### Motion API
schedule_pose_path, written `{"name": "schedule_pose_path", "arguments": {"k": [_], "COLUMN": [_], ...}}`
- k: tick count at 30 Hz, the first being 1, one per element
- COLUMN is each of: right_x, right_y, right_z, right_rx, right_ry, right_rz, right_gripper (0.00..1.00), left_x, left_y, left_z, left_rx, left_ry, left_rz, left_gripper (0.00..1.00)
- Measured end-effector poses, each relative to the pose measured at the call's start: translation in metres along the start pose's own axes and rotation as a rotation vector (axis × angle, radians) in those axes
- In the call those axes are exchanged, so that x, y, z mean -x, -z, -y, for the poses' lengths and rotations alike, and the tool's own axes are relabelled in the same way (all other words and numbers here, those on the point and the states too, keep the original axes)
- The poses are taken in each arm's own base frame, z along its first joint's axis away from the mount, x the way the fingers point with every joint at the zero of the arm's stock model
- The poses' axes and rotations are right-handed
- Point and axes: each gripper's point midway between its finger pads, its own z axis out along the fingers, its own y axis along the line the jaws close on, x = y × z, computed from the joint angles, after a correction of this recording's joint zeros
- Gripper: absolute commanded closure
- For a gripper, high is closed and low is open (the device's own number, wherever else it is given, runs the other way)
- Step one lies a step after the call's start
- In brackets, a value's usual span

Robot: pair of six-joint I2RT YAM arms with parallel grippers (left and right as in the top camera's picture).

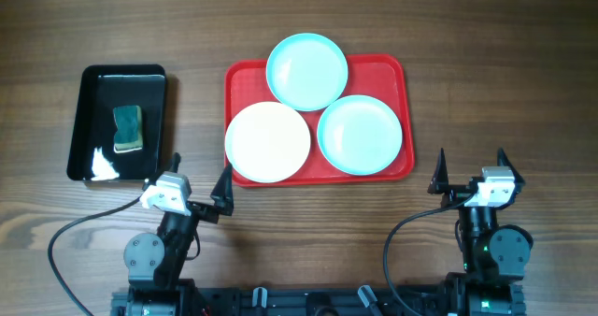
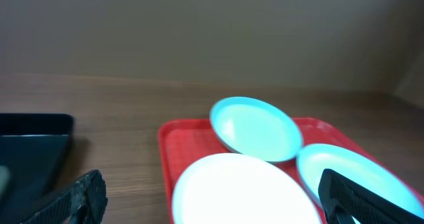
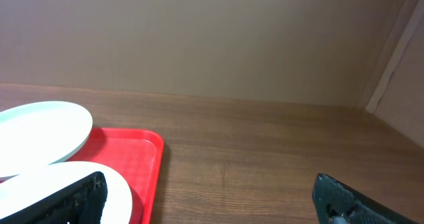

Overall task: Clean dirty plates on tray and stack at the side
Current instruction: 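Move the left gripper over the black tray toward the sponge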

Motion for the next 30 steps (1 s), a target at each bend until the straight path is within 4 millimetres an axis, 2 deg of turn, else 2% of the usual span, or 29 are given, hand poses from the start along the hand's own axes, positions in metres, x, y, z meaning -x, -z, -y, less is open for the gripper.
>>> {"name": "schedule_pose_path", "arguments": {"k": [7, 24, 30], "right_x": [0.0, 0.0, 0.0], "right_y": [0.0, 0.0, 0.0], "right_z": [0.0, 0.0, 0.0], "right_rx": [0.0, 0.0, 0.0], "right_ry": [0.0, 0.0, 0.0], "right_rz": [0.0, 0.0, 0.0], "right_gripper": [0.0, 0.0, 0.0], "left_x": [-0.002, -0.002, -0.003], "left_y": [0.0, 0.0, 0.003], "left_z": [0.01, 0.012, 0.029], "left_rx": [-0.055, -0.068, -0.17], "left_ry": [0.022, 0.028, 0.158], "left_rz": [-0.01, -0.012, -0.037], "left_gripper": [0.0, 0.0, 0.0]}}
